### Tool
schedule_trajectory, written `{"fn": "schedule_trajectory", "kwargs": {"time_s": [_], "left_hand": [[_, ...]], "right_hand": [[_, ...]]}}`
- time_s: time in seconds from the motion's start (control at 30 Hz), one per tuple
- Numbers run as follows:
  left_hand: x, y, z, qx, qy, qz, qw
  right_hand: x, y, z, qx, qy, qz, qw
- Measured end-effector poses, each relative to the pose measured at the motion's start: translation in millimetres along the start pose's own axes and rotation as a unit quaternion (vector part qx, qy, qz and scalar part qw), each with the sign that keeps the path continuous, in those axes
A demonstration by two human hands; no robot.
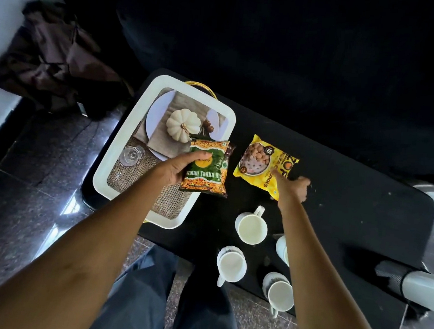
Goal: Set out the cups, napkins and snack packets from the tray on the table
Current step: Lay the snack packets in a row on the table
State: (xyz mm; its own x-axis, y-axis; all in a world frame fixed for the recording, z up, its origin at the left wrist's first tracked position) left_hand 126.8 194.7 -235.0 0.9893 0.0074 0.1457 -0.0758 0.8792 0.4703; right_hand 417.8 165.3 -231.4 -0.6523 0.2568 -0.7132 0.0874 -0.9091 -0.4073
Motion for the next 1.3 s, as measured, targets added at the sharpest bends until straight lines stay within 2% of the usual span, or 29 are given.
{"fn": "schedule_trajectory", "kwargs": {"time_s": [0.07,0.13,0.2,0.27,0.33,0.4,0.47,0.5,0.6,0.67,0.9,0.93,1.03,1.1,1.3], "left_hand": [[1.6,0.0,5.3,0.000,-0.014,-0.034,0.999],[4.8,-2.8,5.7,-0.004,-0.030,-0.054,0.998],[7.4,-5.8,5.6,-0.003,-0.039,-0.053,0.998],[8.4,-8.6,5.0,-0.002,-0.041,-0.042,0.998],[10.6,-11.9,7.3,-0.010,-0.045,-0.048,0.998],[12.7,-15.9,9.9,-0.015,-0.049,-0.063,0.997],[10.6,-18.0,11.7,-0.017,-0.043,-0.072,0.996],[8.5,-18.5,12.0,-0.018,-0.038,-0.075,0.996],[2.6,-20.2,10.9,-0.022,-0.032,-0.078,0.996],[1.0,-22.5,8.4,-0.025,-0.030,-0.071,0.997],[9.4,-19.0,1.6,-0.024,-0.048,-0.040,0.998],[9.7,-18.3,1.6,-0.026,-0.048,-0.043,0.998],[9.3,-14.3,-0.2,-0.017,-0.044,-0.050,0.998],[9.7,-12.4,-4.0,-0.016,-0.042,-0.050,0.998],[16.0,-11.0,-5.1,-0.035,-0.066,-0.069,0.995]], "right_hand": [[13.8,3.8,4.6,-0.003,-0.050,0.005,0.999],[16.3,-8.5,4.4,-0.055,-0.065,0.044,0.995],[12.3,-31.9,2.1,-0.138,-0.048,0.135,0.980],[9.3,-64.6,4.1,-0.255,-0.013,0.215,0.943],[8.6,-91.1,13.4,-0.357,0.037,0.225,0.906],[12.2,-101.3,21.4,-0.388,0.059,0.206,0.896],[27.0,-97.0,28.1,-0.389,0.012,0.204,0.898],[38.0,-91.6,33.0,-0.406,-0.020,0.223,0.886],[71.0,-68.2,47.1,-0.482,-0.093,0.321,0.810],[84.1,-51.6,45.6,-0.491,-0.112,0.366,0.782],[92.0,-29.6,55.2,-0.477,-0.185,0.402,0.759],[87.2,-36.2,55.5,-0.480,-0.173,0.394,0.765],[65.5,-69.4,52.8,-0.505,-0.071,0.312,0.802],[63.3,-82.6,52.9,-0.512,-0.032,0.292,0.807],[99.0,-59.1,48.2,-0.487,-0.025,0.331,0.808]]}}
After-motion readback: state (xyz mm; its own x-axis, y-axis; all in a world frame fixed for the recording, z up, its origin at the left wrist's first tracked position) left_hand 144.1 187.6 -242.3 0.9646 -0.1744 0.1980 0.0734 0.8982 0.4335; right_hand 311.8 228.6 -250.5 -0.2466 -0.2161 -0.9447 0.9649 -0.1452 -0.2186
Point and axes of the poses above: each hand's wrist, its own z-axis away from the middle knuckle, its own x-axis out of the palm, y = z × x, the point moved 8 cm from there along -z, towards the middle knuckle, and after that the axes turned 7 degrees about y, right-handed, at the moved point
